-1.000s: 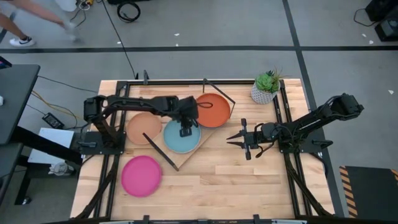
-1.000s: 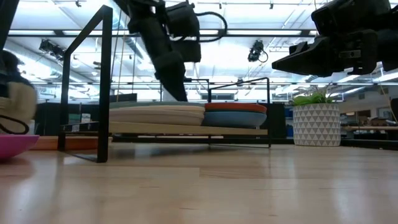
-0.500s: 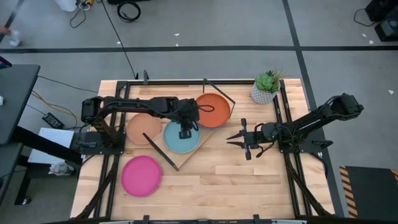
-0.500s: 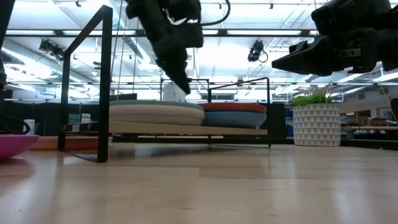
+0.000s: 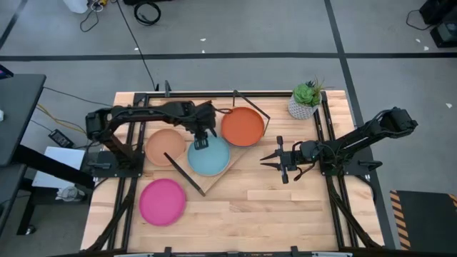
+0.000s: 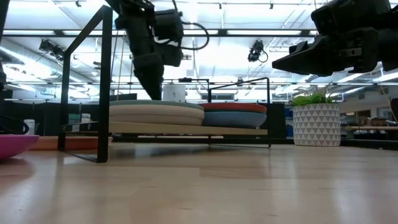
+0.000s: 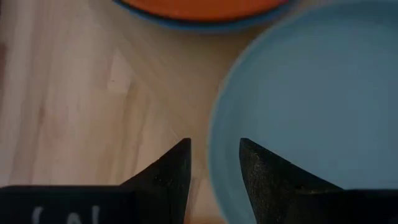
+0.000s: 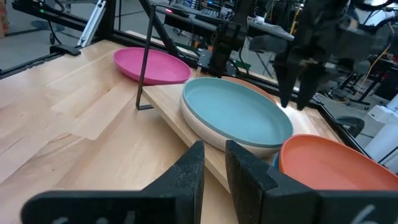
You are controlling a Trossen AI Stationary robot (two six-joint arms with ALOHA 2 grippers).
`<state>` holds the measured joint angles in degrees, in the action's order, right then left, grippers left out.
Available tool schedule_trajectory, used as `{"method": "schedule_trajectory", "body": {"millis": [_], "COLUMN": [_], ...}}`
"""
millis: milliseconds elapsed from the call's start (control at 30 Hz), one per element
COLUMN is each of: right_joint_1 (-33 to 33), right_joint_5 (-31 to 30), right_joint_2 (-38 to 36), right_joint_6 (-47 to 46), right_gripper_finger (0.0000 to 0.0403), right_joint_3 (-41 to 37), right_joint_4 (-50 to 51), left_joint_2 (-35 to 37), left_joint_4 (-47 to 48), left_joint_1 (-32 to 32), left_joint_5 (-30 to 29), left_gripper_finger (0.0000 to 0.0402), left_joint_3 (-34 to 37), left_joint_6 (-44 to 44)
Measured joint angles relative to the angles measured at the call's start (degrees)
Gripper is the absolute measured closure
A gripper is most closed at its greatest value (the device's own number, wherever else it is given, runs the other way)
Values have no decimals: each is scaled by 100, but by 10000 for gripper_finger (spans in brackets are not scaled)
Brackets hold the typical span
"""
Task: Place and stack plates onto a shelf
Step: Stack the brown plate on top of the light blue plate on the shelf
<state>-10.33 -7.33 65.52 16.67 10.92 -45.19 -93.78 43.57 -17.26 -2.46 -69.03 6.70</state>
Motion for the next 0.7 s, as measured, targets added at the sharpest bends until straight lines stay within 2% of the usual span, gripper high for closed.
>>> {"method": "schedule_trajectory", "body": {"millis": [133,400,700], "right_joint_1": [0,0,0], "right_joint_5": [0,0,0], "right_joint_2": [0,0,0], "right_joint_6": [7,43,66], "right_gripper_finger": [332,332,332], "right_joint_3": [-1,0,0], "right_joint_4": [4,26,-13], "left_joint_2": [258,868,865], "left_joint_4": [93,50,172], "left_joint_1": [-311,-1290,-1985], "left_joint_5": [30,21,2], "left_gripper_finger": [260,260,260], "left_joint_3": [234,1212,1919], "left_joint_6": [16,-199,152]}}
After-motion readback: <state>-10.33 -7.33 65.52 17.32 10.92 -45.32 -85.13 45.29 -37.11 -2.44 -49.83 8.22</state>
